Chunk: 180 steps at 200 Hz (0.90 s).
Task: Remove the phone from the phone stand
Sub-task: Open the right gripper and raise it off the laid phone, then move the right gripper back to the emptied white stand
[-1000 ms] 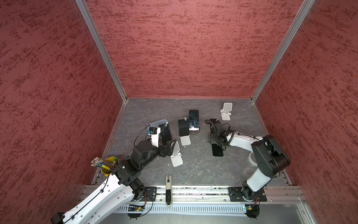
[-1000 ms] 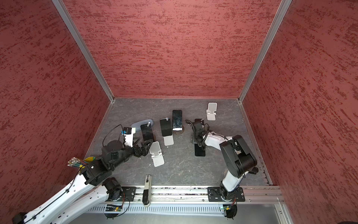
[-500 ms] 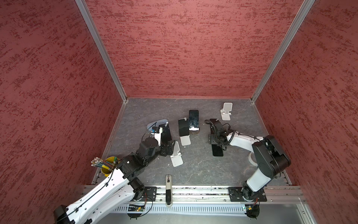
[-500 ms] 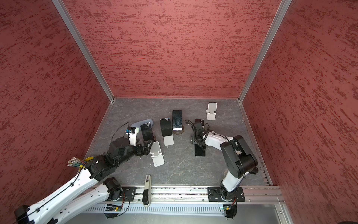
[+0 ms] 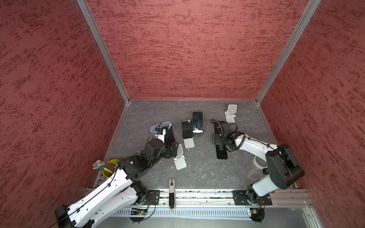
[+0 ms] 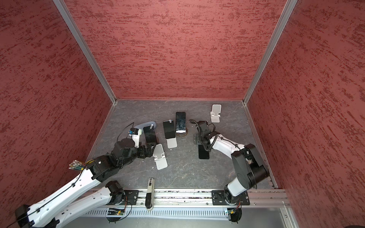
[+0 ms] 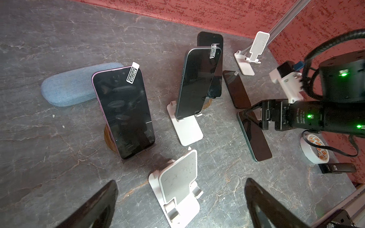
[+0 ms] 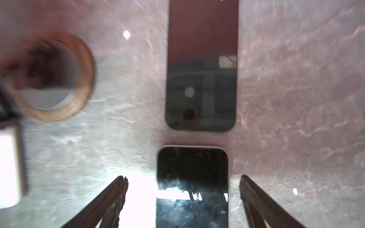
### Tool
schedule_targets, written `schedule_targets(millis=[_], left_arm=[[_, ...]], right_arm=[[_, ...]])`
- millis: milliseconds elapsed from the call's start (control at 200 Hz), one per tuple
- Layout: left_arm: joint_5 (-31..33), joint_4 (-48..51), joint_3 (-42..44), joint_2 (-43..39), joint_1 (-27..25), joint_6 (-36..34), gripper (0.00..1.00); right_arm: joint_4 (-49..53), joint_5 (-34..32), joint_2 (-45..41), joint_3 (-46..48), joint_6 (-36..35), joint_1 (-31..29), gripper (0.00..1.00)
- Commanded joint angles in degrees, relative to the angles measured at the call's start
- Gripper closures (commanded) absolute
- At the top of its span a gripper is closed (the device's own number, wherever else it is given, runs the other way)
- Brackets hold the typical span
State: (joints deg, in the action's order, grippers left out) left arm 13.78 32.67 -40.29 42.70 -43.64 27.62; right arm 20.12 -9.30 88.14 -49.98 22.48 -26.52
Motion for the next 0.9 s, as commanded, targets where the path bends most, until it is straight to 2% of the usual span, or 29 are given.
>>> schedule_targets(millis=[0,165,316,681,897], left_arm=[[0.81,2.32,-2.17,1.59,-0.61,1.42,0.01],[1.95,4.16,-3.48,3.71,-1.09,2.59,0.0],[1.6,1.23,-2.05,2.76,-1.09,2.12,0.01],[-0.14,-4.05,3.02,-6.44,-0.76,-0.09,0.01],[-2.08,-4.09,4.51,-12.87,0.46,-0.95,0.01]], right_arm=[[-3.27,1.28,-3.21,1.3,-1.7,-1.0,0.09],[-6.87,2.37,-7.02,2.11,-4.1,-6.0,0.08],[-7.96,2.53,-8.6,0.98,-3.31,-11.38,0.08],[-7.17,2.65,-8.36,-3.91,-0.11,-22.86,0.07],[-6.41,0.53,-2.62,-8.02,1.37,-29.3,0.01]])
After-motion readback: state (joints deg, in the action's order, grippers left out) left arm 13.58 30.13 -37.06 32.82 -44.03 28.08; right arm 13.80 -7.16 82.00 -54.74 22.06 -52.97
